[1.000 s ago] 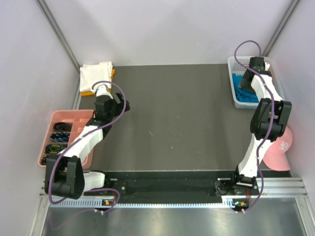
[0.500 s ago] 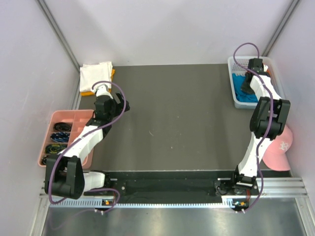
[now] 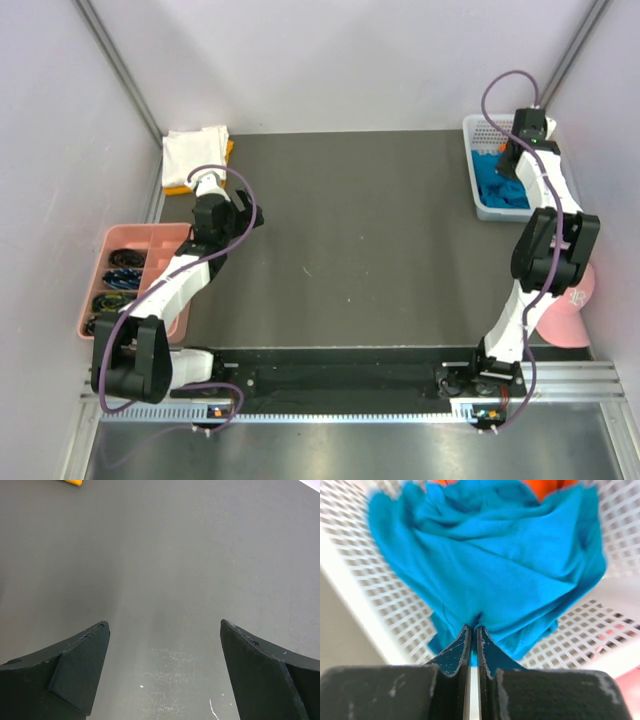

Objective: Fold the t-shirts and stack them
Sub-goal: Grab crumpled tshirt from bin with the right arm

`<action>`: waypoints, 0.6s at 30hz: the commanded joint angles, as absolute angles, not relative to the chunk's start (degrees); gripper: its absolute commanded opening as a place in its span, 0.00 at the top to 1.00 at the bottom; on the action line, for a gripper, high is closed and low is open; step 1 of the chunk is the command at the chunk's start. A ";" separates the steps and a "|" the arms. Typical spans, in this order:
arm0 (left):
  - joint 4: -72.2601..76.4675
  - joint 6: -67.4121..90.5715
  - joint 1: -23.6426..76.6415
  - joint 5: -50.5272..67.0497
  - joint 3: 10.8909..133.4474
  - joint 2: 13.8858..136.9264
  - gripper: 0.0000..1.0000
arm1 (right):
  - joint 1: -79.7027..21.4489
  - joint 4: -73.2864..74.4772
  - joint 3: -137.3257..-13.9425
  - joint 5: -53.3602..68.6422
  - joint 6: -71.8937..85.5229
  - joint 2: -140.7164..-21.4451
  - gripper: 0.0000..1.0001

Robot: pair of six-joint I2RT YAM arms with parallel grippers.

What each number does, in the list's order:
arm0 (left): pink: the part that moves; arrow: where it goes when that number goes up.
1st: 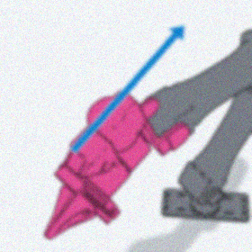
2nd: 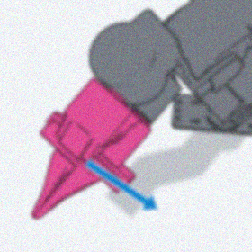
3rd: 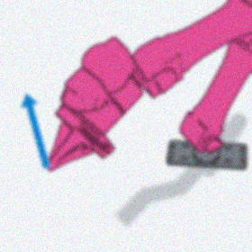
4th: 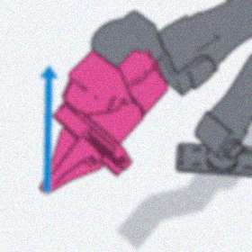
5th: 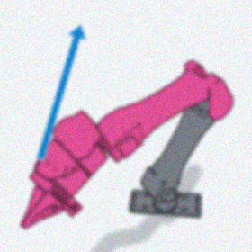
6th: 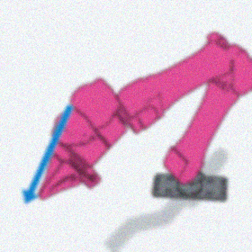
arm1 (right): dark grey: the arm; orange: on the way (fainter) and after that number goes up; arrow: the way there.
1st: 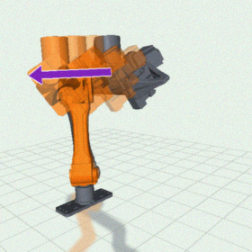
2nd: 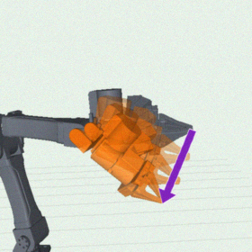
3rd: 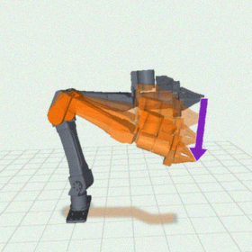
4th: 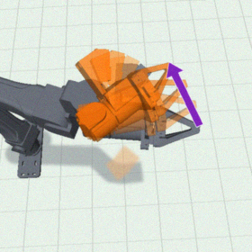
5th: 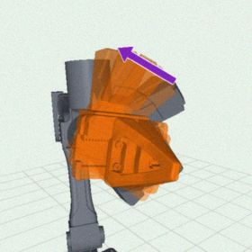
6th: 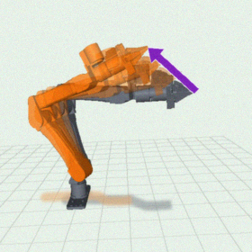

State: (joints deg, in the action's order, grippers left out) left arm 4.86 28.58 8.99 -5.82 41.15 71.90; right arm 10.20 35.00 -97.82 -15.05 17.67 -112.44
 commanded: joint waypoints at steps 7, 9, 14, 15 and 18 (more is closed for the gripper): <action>5.98 28.21 9.05 -5.54 43.07 72.42 0.05 | 10.63 33.66 -98.96 -11.61 16.79 -100.29 1.00; 5.98 28.30 9.05 -5.36 43.07 72.42 0.05 | 10.63 33.75 -99.31 -10.73 16.96 -98.44 1.00; 5.98 28.39 9.05 -5.27 42.98 72.51 0.05 | 10.63 34.63 -104.05 -5.28 17.58 -94.58 1.00; 5.98 28.39 9.14 -5.27 42.80 72.51 0.05 | 10.63 34.80 -106.06 -4.84 17.75 -94.22 1.00; 6.15 28.39 9.05 -5.36 42.63 72.60 0.05 | 10.55 35.68 -111.15 -2.38 17.93 -93.08 1.00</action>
